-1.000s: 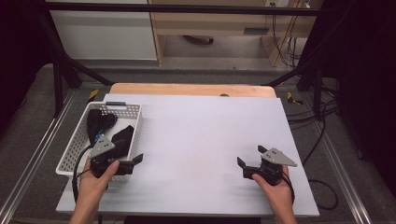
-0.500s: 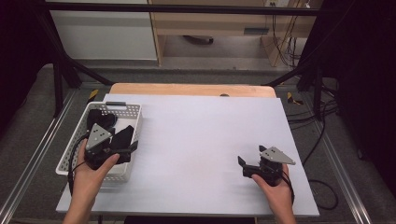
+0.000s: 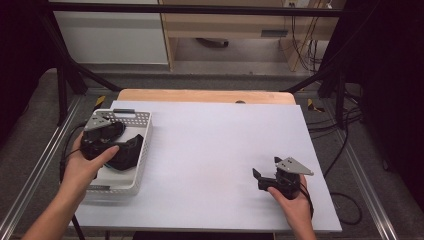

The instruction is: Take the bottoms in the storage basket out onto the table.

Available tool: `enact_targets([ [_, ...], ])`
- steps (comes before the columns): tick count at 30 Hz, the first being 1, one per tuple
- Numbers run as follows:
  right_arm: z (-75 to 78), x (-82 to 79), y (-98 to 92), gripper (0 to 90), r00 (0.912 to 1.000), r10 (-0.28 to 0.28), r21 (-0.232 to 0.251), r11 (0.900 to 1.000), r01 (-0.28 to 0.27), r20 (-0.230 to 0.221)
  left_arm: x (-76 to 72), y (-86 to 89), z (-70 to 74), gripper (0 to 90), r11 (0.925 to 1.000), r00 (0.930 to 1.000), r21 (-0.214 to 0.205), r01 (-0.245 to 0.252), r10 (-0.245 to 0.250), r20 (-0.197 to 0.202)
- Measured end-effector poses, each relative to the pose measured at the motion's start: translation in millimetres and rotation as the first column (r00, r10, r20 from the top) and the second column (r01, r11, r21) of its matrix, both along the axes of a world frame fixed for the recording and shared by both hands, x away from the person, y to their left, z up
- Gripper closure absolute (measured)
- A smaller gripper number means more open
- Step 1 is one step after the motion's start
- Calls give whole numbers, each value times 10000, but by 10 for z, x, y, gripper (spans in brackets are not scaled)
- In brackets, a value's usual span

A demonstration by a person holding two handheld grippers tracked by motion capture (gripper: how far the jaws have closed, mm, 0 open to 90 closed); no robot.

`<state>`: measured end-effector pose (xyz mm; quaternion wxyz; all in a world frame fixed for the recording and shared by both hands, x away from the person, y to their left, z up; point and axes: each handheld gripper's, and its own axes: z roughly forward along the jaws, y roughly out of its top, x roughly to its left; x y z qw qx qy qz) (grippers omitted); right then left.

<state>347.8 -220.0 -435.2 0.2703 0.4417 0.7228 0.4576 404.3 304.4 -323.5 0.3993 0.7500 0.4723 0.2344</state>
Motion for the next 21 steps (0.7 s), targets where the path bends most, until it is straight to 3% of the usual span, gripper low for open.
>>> enact_targets([
  [2, -3, -7, 19, 101, 10000, 22, 15, 10000, -22, -25, 46, 85, -11, 110, 9994, 9998, -294, -180, 176, -136],
  [9, -12, -6, 36, 101, 9999, 128, -35, 9999, -128, -12, 186, 211, -124, 113, 9970, 9938, -380, -670, 634, -909],
  [15, -10, -6, 49, 107, 9999, 105, -140, 9998, -106, -57, 275, 163, -212, 135, 9975, 9915, -266, -654, 620, -1140],
  [16, -11, -9, 51, 106, 9999, 123, -198, 9997, -123, -26, 306, 153, -217, 134, 9980, 9910, -100, -624, 608, -1193],
  [21, -15, -8, 47, 107, 9998, 148, -228, 9996, -151, -144, 357, 152, -232, 133, 9974, 9914, 40, -716, 716, -1092],
])
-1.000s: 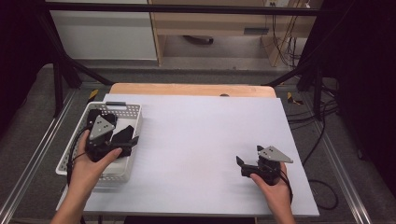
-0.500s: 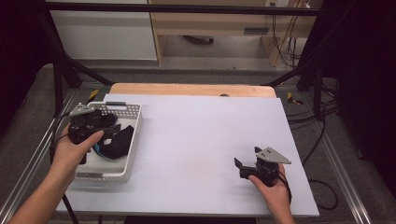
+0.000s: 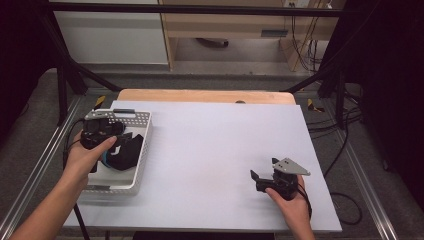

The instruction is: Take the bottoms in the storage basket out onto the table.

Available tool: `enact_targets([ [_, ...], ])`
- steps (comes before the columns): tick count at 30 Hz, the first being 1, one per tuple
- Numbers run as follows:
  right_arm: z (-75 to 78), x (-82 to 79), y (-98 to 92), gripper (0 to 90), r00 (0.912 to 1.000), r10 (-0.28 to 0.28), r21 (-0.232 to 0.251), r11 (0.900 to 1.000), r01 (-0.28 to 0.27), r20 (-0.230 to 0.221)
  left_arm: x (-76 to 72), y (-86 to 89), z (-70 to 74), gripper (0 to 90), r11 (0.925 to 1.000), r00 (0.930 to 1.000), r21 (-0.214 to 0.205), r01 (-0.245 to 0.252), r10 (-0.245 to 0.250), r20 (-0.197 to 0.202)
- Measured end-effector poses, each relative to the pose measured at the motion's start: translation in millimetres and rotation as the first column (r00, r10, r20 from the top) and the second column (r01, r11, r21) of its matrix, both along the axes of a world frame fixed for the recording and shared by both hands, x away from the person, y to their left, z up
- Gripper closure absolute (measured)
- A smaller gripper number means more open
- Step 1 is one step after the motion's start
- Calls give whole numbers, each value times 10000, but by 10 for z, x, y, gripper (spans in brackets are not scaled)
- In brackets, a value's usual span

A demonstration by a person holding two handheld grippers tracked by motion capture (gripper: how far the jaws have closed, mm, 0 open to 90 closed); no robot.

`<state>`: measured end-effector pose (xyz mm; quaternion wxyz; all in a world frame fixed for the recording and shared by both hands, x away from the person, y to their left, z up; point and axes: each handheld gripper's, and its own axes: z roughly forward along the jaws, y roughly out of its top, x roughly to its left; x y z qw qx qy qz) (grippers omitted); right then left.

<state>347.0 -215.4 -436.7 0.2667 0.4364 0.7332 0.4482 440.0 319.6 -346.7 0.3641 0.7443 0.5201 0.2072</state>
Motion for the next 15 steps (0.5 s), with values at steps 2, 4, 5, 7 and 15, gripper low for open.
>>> enact_targets([
  [2, 3, 0, 3, 106, 10000, -2, 12, 10000, 2, 24, 14, 11, -6, 133, 9997, 9997, -18, -230, 230, 21],
  [4, 11, -2, 12, 106, 10000, 25, 16, 10000, -25, 62, 23, 16, 6, 133, 9995, 9995, -29, -313, 313, -22],
  [5, 15, -6, 15, 106, 9999, 40, -1, 10000, -40, 93, 27, 11, 14, 132, 9995, 9995, 37, -305, 305, -34],
  [7, 16, -13, 15, 106, 9999, 26, 26, 10000, -26, 103, 33, -7, 26, 121, 9995, 9994, 42, -326, 327, -71],
  [15, 14, -19, 4, 105, 10000, 47, 32, 10000, -47, 88, 43, -94, 15, 115, 9976, 9975, 487, -500, 524, -481],
])
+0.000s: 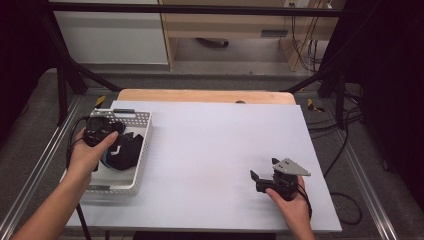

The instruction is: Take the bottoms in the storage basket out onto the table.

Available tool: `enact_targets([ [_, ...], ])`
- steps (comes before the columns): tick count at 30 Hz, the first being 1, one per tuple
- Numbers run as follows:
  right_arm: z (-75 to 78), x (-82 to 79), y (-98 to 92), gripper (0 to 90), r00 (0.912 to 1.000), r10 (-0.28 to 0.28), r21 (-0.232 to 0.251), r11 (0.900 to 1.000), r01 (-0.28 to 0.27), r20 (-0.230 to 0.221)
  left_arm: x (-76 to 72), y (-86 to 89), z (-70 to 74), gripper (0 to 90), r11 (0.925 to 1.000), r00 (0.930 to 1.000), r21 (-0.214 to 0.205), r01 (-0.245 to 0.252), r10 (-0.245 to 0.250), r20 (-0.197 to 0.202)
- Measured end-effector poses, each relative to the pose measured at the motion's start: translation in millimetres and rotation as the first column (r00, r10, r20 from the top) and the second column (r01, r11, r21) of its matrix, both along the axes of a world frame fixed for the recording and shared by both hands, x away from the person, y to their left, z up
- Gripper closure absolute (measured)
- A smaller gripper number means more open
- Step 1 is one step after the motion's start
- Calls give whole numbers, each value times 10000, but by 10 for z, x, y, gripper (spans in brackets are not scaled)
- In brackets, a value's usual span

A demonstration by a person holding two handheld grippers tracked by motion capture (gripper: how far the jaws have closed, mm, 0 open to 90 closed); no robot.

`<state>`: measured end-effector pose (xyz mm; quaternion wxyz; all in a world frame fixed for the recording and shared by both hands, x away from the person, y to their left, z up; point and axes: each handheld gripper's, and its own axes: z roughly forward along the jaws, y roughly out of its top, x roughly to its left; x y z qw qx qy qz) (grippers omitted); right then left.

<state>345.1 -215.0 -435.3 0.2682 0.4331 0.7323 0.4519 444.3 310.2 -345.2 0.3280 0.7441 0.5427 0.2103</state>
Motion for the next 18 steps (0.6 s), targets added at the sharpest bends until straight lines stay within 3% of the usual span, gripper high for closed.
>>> enact_targets([
  [9, 5, 9, 50, 107, 9999, 106, -92, 9999, -106, -9, 17, 56, -120, 125, 9990, 9957, 357, -278, 309, -879],
  [14, -4, 9, 39, 107, 10000, 99, -132, 9999, -99, -13, 10, 135, -201, 137, 9969, 9940, 646, -440, 501, -974],
  [18, -7, 10, 40, 107, 10000, 79, -150, 9999, -80, -26, 14, 235, -241, 145, 9954, 9905, 630, -715, 783, -1129],
])
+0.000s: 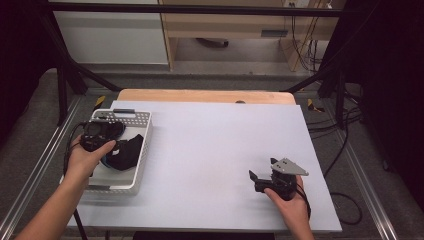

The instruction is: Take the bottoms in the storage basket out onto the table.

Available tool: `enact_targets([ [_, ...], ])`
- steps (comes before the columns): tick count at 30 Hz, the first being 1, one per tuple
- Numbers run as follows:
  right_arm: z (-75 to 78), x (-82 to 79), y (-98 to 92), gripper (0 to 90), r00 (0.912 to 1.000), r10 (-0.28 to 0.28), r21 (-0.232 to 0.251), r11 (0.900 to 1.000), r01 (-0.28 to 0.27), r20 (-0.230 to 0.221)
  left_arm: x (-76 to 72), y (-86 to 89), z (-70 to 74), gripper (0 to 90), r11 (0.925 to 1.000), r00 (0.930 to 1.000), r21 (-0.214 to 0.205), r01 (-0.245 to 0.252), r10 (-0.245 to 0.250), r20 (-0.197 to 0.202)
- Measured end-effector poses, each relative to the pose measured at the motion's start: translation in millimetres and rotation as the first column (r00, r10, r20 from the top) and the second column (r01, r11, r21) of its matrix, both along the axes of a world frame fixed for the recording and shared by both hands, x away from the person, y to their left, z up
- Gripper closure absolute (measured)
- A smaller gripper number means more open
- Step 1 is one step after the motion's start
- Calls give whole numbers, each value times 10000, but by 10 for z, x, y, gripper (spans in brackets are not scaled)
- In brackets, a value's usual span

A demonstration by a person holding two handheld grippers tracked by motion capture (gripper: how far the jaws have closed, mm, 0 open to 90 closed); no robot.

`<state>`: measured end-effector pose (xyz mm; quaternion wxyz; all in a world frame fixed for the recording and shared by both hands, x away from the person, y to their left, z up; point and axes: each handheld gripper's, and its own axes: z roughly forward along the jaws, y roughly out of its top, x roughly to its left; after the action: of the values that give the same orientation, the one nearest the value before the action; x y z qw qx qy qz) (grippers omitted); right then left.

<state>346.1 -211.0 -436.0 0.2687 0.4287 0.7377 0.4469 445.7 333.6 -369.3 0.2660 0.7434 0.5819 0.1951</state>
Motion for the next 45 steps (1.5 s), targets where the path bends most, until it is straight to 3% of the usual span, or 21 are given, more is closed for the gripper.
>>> enact_targets([
  [3, -3, 0, 8, 106, 10000, 13, -43, 10000, -12, 22, 1, 73, -24, 176, 9998, 9999, 139, -134, 135, -62],
  [8, -1, -3, 5, 105, 10000, 51, -56, 10000, -51, 41, -3, 176, -75, 226, 9994, 9992, 20, -333, 333, -226],
  [22, -1, -3, 1, 104, 10000, 71, -63, 10000, -70, 61, 7, 254, -228, 294, 9981, 9956, 323, -526, 549, -754],
  [27, -1, -6, -1, 103, 10000, 57, -61, 10000, -56, 62, 13, 255, -257, 297, 9973, 9958, 496, -543, 578, -708],
  [30, -5, -3, -1, 102, 10000, 51, -51, 10000, -51, 37, 27, 271, -290, 270, 9964, 9929, 523, -664, 712, -952],
  [36, -3, -5, -6, 102, 9999, 99, -49, 9999, -99, 43, 36, 234, -321, 283, 9947, 9921, 828, -616, 701, -1037],
  [45, -5, -4, -8, 102, 9999, 110, -87, 9999, -109, 60, 71, 184, -421, 306, 9954, 9865, 796, -537, 652, -1505],
])
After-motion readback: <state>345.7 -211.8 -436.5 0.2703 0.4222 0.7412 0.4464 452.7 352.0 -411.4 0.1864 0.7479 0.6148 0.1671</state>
